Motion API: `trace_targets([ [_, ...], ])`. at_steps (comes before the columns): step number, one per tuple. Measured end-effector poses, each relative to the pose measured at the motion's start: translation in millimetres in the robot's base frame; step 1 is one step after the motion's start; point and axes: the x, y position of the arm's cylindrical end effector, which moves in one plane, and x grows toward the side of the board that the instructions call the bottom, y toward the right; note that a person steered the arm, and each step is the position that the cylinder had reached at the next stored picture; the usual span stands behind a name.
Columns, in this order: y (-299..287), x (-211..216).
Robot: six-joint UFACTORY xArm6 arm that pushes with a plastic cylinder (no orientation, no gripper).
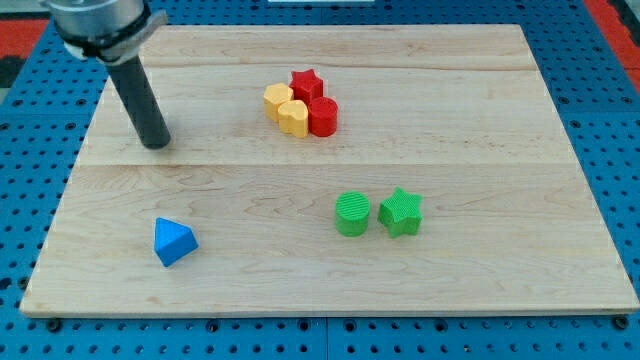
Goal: Place the cube at the top left of the board
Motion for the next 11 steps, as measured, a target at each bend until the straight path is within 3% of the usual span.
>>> trace_targets([
  [1,-5,-51],
  [2,-11,-13],
  [3,-42,-25],
  [4,-18,-73],
  [5,4,-94],
  [7,-48,-37],
  [8,-60,-50],
  [9,-50,-89],
  [11,-45,-115],
])
